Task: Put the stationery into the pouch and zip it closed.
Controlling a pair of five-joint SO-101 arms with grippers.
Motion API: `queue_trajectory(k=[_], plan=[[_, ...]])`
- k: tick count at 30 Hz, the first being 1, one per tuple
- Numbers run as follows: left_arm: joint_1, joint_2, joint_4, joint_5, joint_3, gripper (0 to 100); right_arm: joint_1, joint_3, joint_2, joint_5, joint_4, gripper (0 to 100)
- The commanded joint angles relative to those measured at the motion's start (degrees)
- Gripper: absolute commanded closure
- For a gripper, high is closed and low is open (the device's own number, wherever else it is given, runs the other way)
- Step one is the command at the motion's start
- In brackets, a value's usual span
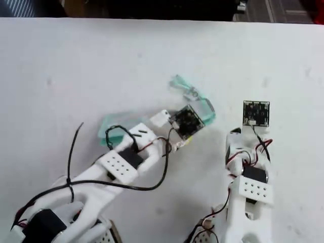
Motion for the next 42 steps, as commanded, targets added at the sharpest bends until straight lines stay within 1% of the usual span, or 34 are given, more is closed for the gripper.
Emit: queue_trajectory(k=[1,5,11,16,24,28,31,33,38,40,42], plan=[[0.13,-0.75,13.10,4.48,-8.97,83,0.48,-0.18,-0.40,0.09,-0.84,98.1],[0.57,-0.75,23.12,4.13,-15.21,82,0.48,-0.18,-0.40,0.09,-0.92,98.1],[0.48,-0.84,39.38,4.48,-24.97,74,0.48,-0.09,-0.40,0.09,-1.01,98.1],[0.22,-0.84,53.10,4.57,-34.20,73,0.48,-0.09,-0.40,0.09,-1.01,98.1],[-0.04,-0.84,67.78,4.13,-47.82,73,0.57,0.18,-0.40,0.09,-1.01,98.1],[-2.33,-0.84,74.73,4.13,-55.91,73,0.57,0.44,-0.40,0.09,-1.01,98.1],[-6.99,-0.84,80.09,4.13,-62.77,73,0.57,0.44,-0.40,0.09,-1.01,98.1],[-11.74,-0.84,82.90,4.22,-67.08,73,0.57,0.44,-0.40,0.09,-1.01,98.1],[-28.00,-0.75,86.95,4.13,-74.73,73,0.57,0.44,-0.40,0.09,-1.01,98.1],[-34.51,-0.31,87.56,4.13,-74.73,77,0.57,0.53,-0.40,0.09,-1.01,98.1],[-40.04,-0.22,87.82,4.13,-71.74,85,0.57,0.53,-0.40,0.09,-1.01,98.1]])
